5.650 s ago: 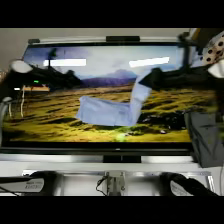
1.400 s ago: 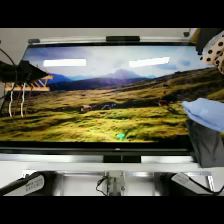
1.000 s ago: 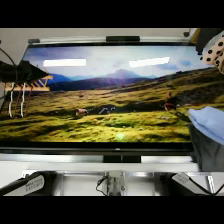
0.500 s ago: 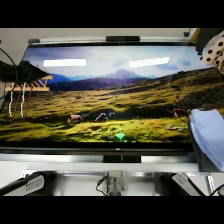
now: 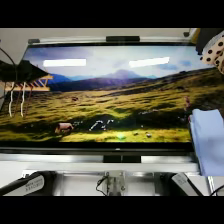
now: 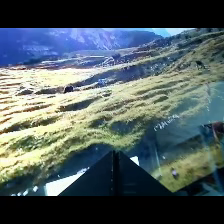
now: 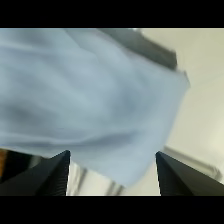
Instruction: Fold the shirts.
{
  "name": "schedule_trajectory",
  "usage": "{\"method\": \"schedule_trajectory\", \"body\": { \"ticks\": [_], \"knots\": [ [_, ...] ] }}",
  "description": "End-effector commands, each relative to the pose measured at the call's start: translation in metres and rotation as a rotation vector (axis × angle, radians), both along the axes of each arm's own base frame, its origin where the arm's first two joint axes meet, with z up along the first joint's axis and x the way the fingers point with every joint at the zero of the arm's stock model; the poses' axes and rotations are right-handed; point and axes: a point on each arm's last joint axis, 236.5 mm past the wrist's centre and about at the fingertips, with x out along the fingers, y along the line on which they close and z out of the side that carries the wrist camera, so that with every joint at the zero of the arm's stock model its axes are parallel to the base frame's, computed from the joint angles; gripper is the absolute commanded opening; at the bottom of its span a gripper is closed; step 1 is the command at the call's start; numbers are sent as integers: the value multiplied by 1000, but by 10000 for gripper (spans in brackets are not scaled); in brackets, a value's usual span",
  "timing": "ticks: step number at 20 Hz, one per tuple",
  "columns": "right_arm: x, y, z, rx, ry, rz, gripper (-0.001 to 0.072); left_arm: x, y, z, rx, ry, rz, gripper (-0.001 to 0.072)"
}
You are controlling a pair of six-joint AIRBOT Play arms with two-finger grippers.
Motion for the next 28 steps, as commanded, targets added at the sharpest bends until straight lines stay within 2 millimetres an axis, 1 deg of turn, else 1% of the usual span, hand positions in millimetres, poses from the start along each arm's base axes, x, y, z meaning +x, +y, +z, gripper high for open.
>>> {"method": "schedule_trajectory", "body": {
  "ticks": [1,2,3,4,5,6,7,8,9,10,11,12,14,16,18,19,21,24,26,28],
  "knots": [
    [129,-15,104,-288,-377,238,644,18,32,-19,205,26,105,37],
    [171,1,134,-360,-442,350,643,24,46,-29,331,59,134,36],
    [212,32,153,-395,-473,484,636,29,56,-36,451,89,142,36],
    [246,73,155,-389,-456,623,550,34,65,-46,570,132,149,37],
    [268,114,142,-351,-409,733,550,36,70,-57,660,188,160,38],
    [281,161,117,-271,-338,819,562,33,67,-75,725,256,140,40],
    [286,204,89,-158,-273,869,612,26,58,-94,753,325,93,97],
    [281,249,57,-7,-201,923,676,14,49,-112,764,414,55,403],
    [272,283,34,126,-138,969,676,4,42,-124,777,465,20,684],
    [266,305,18,216,-88,993,676,-3,36,-132,789,480,-20,704],
    [264,316,9,244,-64,992,676,-7,33,-136,789,478,-26,703],
    [266,324,6,241,-64,991,676,-9,25,-138,753,462,-28,703],
    [279,334,8,186,-107,991,675,-6,9,-139,675,394,-18,703],
    [285,340,8,151,-121,1017,675,-6,7,-147,663,379,-12,703],
    [284,349,8,169,-132,1029,675,-10,8,-157,668,402,-19,703],
    [284,354,9,189,-141,1030,675,-8,8,-159,667,397,-17,703],
    [284,355,9,192,-142,1030,675,-4,7,-160,663,380,-11,703],
    [283,355,9,193,-142,1030,675,-13,9,-161,688,392,-62,703],
    [283,355,9,193,-142,1030,675,-14,10,-158,701,378,-85,703],
    [284,355,9,192,-142,1030,675,-13,14,-152,698,362,-72,703]
  ]
}}
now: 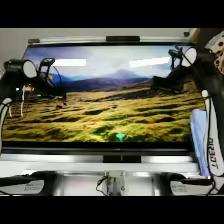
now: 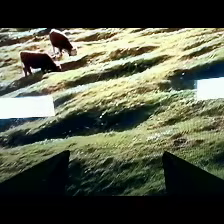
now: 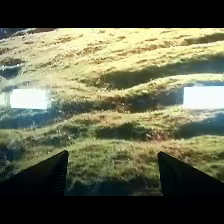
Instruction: Fold the shirts.
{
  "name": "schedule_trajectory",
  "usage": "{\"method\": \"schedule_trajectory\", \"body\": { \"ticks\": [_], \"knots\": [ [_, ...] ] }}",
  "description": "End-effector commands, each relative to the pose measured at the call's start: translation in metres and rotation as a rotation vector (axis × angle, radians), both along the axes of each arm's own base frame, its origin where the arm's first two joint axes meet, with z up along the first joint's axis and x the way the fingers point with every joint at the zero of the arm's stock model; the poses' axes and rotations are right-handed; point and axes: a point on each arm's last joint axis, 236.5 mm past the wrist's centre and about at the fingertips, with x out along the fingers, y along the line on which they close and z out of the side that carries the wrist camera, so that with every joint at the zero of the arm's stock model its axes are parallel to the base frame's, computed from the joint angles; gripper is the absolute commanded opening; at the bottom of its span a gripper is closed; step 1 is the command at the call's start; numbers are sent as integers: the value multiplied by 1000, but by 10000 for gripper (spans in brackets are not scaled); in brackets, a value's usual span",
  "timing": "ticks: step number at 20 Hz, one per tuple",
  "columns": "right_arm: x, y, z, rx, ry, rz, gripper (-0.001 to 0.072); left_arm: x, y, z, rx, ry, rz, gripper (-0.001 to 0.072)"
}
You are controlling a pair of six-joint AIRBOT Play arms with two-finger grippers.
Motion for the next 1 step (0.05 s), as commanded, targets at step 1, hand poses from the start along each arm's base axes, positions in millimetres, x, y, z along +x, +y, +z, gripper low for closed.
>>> {"method": "schedule_trajectory", "body": {
  "ticks": [1],
  "knots": [
    [0,2,0,5,0,1,675,0,5,7,3,-21,-14,703]
  ]
}}
